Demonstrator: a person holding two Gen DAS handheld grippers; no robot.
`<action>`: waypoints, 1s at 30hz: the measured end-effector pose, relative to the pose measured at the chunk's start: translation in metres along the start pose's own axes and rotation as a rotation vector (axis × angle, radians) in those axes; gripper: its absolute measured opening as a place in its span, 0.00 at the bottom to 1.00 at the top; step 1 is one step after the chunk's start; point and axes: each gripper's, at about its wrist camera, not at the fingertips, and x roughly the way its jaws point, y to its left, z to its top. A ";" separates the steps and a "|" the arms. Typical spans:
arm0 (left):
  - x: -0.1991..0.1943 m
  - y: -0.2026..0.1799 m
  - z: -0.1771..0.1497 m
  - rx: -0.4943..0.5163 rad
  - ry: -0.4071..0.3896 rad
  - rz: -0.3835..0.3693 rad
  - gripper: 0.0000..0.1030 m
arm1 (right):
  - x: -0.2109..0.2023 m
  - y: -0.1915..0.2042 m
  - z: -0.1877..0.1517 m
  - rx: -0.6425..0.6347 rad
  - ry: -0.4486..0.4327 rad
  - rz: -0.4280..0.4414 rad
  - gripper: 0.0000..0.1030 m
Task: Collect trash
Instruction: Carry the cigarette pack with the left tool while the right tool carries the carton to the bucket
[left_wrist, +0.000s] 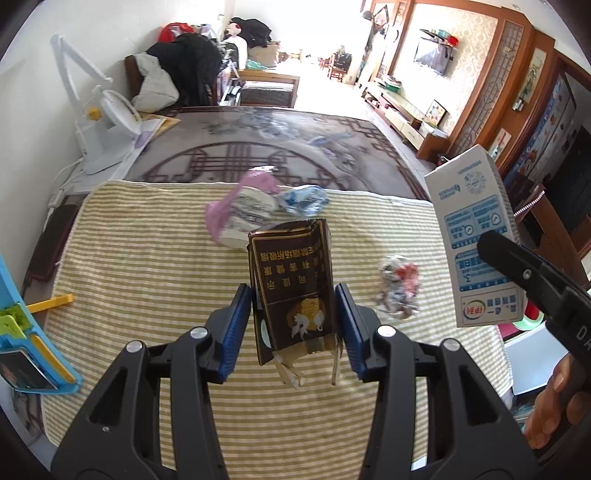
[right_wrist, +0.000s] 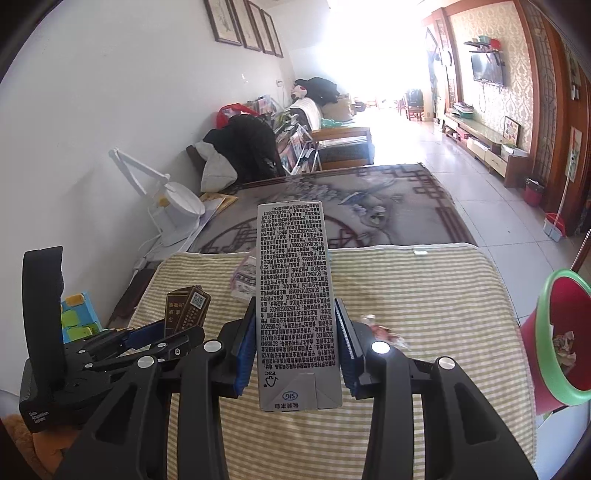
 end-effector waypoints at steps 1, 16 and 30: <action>0.001 -0.007 0.000 0.005 0.000 -0.002 0.43 | -0.005 -0.008 -0.001 0.005 -0.002 -0.001 0.36; 0.028 -0.139 -0.008 0.072 0.014 -0.041 0.44 | -0.055 -0.127 -0.012 0.041 -0.011 -0.027 0.36; 0.039 -0.207 0.003 0.143 -0.002 -0.048 0.44 | -0.083 -0.194 -0.015 0.123 -0.049 -0.054 0.36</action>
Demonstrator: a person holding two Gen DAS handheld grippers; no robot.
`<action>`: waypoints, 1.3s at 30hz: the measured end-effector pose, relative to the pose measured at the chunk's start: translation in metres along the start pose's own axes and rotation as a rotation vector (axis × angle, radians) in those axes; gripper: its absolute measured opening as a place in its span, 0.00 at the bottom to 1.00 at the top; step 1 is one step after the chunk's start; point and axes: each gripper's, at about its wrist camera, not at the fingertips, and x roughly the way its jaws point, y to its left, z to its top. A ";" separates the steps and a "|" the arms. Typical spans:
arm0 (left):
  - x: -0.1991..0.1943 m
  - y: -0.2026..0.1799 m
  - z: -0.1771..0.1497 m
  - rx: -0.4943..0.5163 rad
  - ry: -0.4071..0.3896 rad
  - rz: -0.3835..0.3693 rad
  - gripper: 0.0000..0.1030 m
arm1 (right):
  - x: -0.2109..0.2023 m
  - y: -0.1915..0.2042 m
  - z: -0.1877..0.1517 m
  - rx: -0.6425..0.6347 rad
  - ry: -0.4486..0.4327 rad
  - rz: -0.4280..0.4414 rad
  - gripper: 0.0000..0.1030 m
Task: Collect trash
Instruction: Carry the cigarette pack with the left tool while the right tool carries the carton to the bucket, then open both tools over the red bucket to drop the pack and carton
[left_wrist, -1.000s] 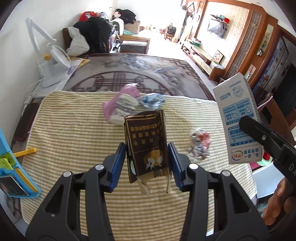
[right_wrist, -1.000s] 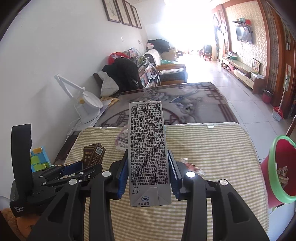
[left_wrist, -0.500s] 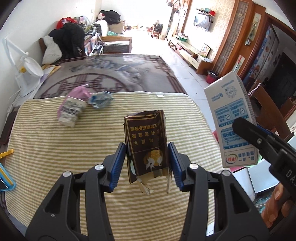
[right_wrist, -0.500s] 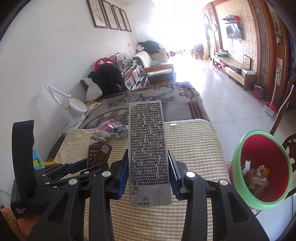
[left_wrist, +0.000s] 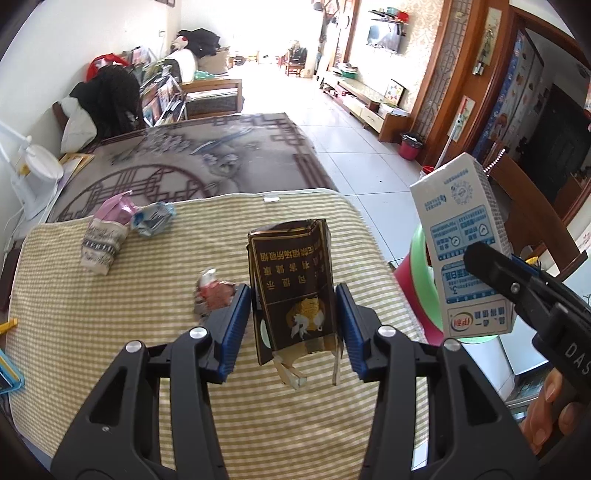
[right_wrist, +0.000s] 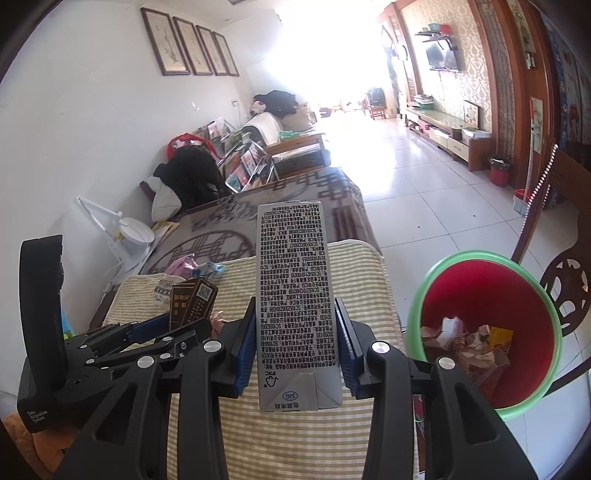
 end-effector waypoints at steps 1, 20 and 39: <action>0.001 -0.004 0.001 0.007 -0.001 -0.003 0.44 | -0.001 -0.005 0.000 0.009 -0.002 -0.004 0.36; 0.017 -0.059 0.012 0.096 0.014 -0.033 0.44 | -0.015 -0.104 0.003 0.140 -0.025 -0.163 0.36; 0.044 -0.134 0.030 0.233 0.017 -0.196 0.44 | -0.040 -0.181 -0.008 0.259 -0.099 -0.357 0.68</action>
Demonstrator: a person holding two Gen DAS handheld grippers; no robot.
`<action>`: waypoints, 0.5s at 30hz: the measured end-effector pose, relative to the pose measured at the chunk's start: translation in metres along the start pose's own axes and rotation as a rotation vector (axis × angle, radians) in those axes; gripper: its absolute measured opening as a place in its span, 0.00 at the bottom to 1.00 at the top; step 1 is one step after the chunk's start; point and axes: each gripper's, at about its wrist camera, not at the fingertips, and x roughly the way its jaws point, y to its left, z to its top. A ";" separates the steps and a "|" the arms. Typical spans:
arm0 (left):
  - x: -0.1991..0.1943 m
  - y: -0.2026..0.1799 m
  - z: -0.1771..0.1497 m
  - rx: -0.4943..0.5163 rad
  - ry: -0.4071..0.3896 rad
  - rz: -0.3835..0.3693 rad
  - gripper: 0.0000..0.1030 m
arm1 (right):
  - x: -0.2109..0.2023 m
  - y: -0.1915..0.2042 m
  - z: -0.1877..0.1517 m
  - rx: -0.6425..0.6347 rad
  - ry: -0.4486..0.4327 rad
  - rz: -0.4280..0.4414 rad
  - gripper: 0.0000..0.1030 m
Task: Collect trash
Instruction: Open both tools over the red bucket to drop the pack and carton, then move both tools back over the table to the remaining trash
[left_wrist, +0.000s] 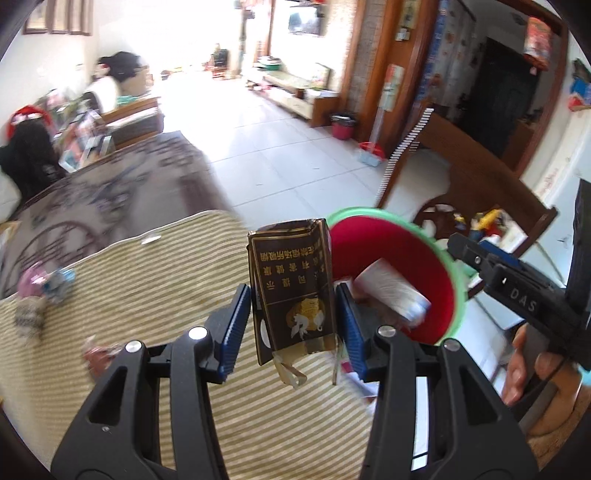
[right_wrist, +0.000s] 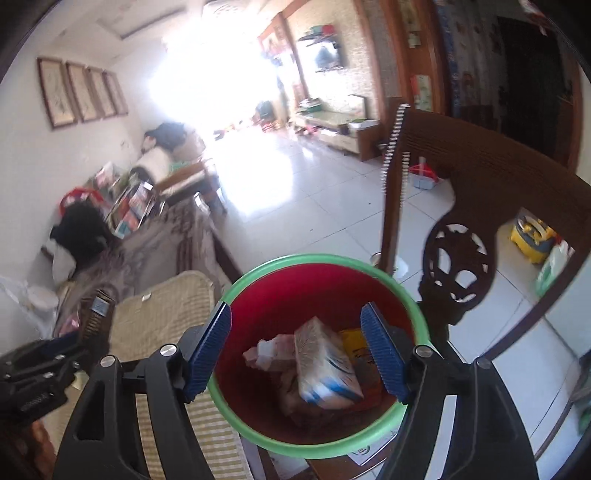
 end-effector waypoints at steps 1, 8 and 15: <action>0.006 -0.010 0.005 0.023 0.000 -0.026 0.44 | -0.008 -0.008 0.000 0.036 -0.023 -0.018 0.69; 0.033 -0.060 0.024 0.134 0.019 -0.130 0.61 | -0.044 -0.042 0.001 0.146 -0.091 -0.091 0.71; 0.012 -0.038 0.010 0.087 -0.015 -0.111 0.84 | -0.054 -0.029 -0.007 0.144 -0.097 -0.085 0.72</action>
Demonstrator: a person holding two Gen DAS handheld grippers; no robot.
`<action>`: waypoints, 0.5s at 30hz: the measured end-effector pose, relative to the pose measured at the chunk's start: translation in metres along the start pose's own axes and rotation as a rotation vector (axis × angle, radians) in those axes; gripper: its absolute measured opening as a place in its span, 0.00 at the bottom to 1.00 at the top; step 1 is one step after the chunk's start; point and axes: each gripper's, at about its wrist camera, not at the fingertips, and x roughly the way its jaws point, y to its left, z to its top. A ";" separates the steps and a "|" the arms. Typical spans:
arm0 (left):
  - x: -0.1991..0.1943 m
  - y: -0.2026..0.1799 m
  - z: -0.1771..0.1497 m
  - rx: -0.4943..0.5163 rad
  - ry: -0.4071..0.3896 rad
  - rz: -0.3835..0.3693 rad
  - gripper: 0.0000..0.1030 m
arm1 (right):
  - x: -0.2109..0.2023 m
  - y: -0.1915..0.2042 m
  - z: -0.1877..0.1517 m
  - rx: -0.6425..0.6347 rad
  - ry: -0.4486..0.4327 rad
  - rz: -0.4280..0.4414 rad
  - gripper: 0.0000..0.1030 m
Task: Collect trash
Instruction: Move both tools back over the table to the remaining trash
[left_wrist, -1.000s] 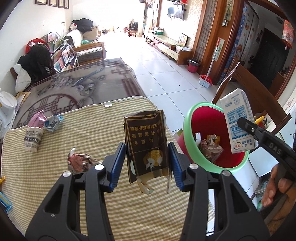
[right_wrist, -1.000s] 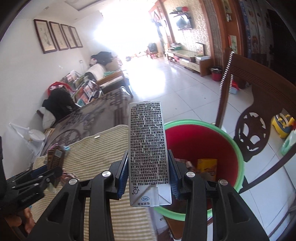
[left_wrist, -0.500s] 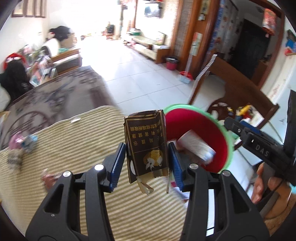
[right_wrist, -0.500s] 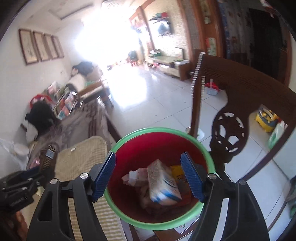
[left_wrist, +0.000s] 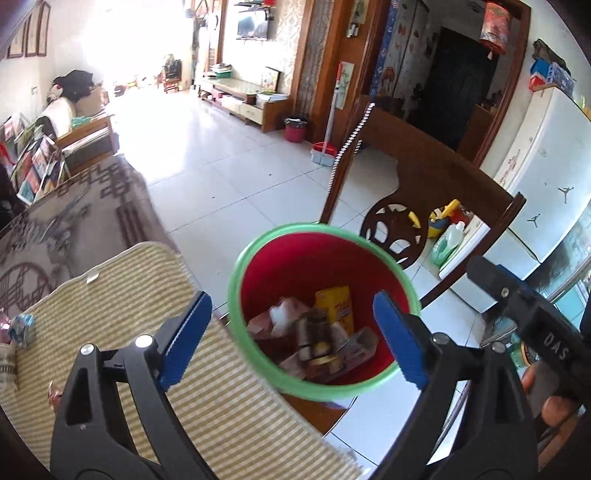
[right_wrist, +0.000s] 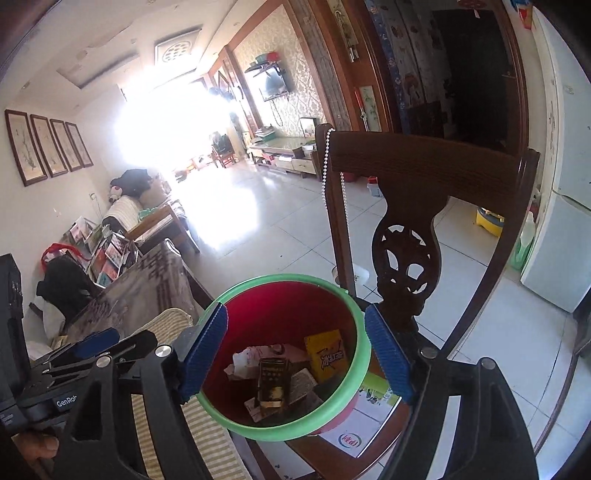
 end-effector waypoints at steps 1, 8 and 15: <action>-0.005 0.009 -0.005 -0.015 0.002 0.011 0.84 | 0.001 0.005 -0.002 -0.002 0.006 0.010 0.72; -0.040 0.100 -0.052 -0.191 0.018 0.159 0.84 | 0.022 0.073 -0.015 -0.096 0.074 0.105 0.73; -0.081 0.217 -0.109 -0.395 0.032 0.336 0.84 | 0.044 0.177 -0.051 -0.236 0.169 0.224 0.73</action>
